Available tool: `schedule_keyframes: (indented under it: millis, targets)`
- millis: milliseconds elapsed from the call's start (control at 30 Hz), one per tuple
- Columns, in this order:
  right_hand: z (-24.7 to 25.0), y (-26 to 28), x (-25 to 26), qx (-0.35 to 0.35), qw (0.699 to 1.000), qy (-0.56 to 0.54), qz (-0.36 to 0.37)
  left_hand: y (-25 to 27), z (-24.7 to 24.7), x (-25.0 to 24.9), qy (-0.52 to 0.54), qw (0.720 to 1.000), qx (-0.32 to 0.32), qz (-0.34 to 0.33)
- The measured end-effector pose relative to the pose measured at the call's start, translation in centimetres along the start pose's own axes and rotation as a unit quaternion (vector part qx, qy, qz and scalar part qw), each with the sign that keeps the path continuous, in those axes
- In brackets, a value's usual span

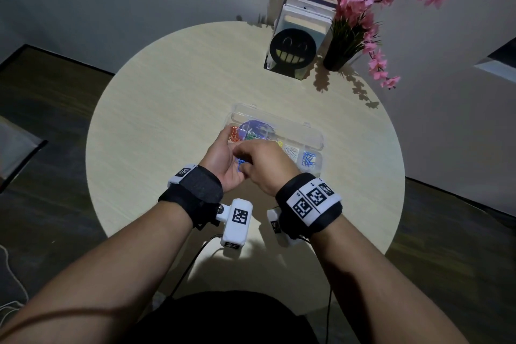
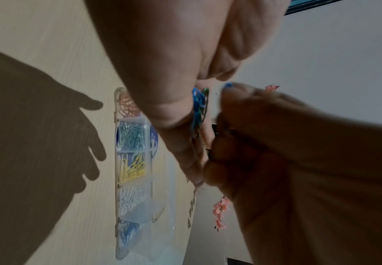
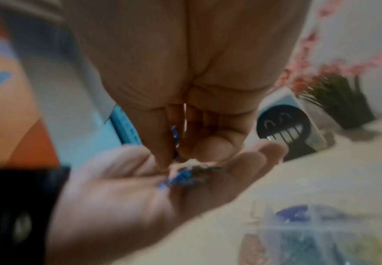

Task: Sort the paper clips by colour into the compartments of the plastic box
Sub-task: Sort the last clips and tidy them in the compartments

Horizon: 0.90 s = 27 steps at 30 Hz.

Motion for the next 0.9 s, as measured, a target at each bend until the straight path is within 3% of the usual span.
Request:
schedule_keyframes:
  millis: [167, 400, 500, 600, 767, 900]
  targets:
    - [-0.6, -0.1, 0.2, 0.029, 0.993, 0.106, 0.053, 0.1, 0.2, 0.0, -0.006, 1.0, 0.011, 0.003]
    - [-0.3, 0.1, -0.2, -0.015, 0.997, 0.027, 0.076, 0.1, 0.0, 0.0, 0.018, 1.0, 0.021, 0.002]
    - [1.1, 0.0, -1.7, -0.096, 0.988, -0.121, 0.013, -0.1, -0.5, 0.1, 0.018, 0.997, 0.068, 0.008]
    - [3.3, 0.2, -4.5, -0.168, 0.952, -0.248, -0.063, -0.5, -0.8, 0.5, -0.008, 0.998, 0.068, 0.018]
    - [5.9, -0.1, -11.7, -0.203, 0.942, -0.175, -0.2, -1.2, -1.3, 1.1, -0.014, 0.997, 0.067, 0.021]
    - [5.8, -0.4, -16.2, -0.171, 0.939, -0.071, -0.289, -1.7, -1.6, 1.6, -0.002, 0.998, 0.06, 0.013]
Point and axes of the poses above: each hand's wrist, its own y-axis away from the middle knuckle, its own z-axis out of the back of the hand, x = y × z, the point moved 2 cm from there along -y, towards the middle knuckle, and after that the axes turned 5 degrees about -y, right-handed, at the moved point
